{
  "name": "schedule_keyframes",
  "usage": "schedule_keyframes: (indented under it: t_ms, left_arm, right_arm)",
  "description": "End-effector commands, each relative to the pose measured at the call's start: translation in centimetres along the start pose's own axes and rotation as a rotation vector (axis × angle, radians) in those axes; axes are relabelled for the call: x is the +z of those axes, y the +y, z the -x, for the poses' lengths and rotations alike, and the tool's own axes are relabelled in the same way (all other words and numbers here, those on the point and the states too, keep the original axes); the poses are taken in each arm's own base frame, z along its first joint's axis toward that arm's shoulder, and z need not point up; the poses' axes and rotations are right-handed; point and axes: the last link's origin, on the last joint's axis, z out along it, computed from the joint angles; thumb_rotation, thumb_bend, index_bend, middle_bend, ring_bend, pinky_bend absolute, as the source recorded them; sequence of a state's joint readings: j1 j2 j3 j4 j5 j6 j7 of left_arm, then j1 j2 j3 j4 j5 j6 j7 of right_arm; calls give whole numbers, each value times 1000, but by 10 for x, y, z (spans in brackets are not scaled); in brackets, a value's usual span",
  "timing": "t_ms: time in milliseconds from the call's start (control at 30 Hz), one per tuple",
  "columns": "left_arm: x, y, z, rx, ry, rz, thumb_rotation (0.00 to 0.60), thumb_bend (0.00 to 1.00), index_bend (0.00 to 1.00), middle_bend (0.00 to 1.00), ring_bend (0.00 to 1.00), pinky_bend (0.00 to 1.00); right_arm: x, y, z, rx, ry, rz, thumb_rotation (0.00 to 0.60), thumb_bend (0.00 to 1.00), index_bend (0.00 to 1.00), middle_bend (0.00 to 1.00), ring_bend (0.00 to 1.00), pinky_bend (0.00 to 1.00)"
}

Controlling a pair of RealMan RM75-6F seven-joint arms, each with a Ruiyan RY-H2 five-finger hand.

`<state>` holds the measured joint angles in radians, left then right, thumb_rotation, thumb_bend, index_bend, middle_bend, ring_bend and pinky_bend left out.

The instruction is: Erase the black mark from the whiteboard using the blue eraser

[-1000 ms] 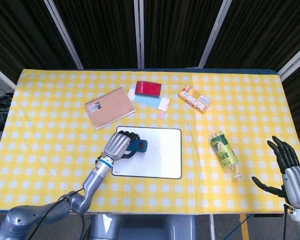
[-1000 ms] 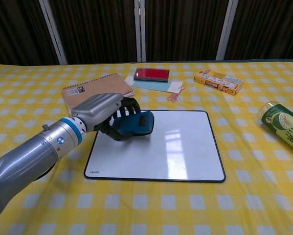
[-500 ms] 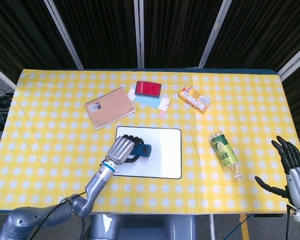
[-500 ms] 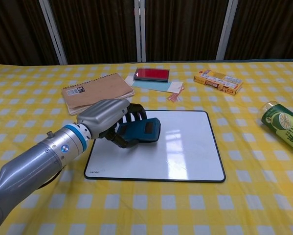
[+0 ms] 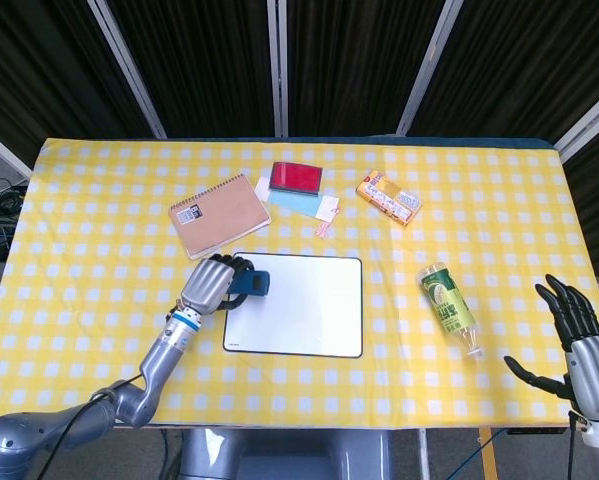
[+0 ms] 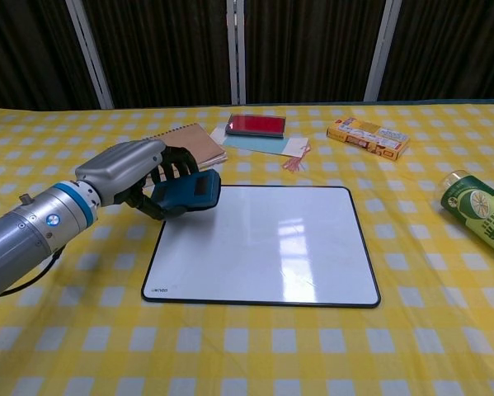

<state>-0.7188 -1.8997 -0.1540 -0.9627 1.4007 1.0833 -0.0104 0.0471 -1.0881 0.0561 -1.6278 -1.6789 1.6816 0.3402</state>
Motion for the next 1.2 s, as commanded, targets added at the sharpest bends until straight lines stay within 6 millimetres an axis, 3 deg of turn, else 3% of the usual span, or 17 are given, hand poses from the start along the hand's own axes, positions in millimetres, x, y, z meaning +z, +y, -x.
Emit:
schedule_keyframes:
  t_ms: [33,267,467,633,733,800,867,1000,1200]
  left_arm:
    - [-2,-5,-17,-46,18,-22,600,594,849,520,509,528]
    - [-25,-27,-36,57,-67,-41,600,592,828,500,509,507]
    - [-51,-50,-37,110,-130,-87,600,592,773,445,466,464]
    - [-62,-61,-37,138,-141,-113,600,574,718,387,416,424]
    - [-66,-65,-38,144,-153,-124,600,538,648,298,339,369]
    - [-67,-67,-39,149,-165,-126,600,449,510,128,202,283]
    - [-69,-68,-40,142,-176,-130,600,378,363,20,83,197]
    - [-73,-68,-43,121,-207,-137,600,275,142,0,0,29]
    - [-82,-67,-50,88,-214,-165,600,235,78,0,0,0]
  right_arm:
    - [0,0,0,0,-1,-1,600,54,0,0,0,0]
    - [-1,-1,-1,1,0,-4,600,54,0,0,0,0]
    - [-2,-3,0,-1,-5,-8,600,54,0,0,0,0]
    - [-3,-5,4,-3,-16,-13,600,54,0,0,0,0]
    - [-2,-6,6,-4,-24,-16,600,53,0,0,0,0]
    - [-2,-7,8,-5,-29,-18,600,53,0,0,0,0]
    - [-2,-7,9,-6,-30,-19,600,53,0,0,0,0]
    - [-1,-7,9,-6,-32,-18,600,54,0,0,0,0]
    - [-1,-5,9,-8,-34,-13,600,54,0,0,0,0]
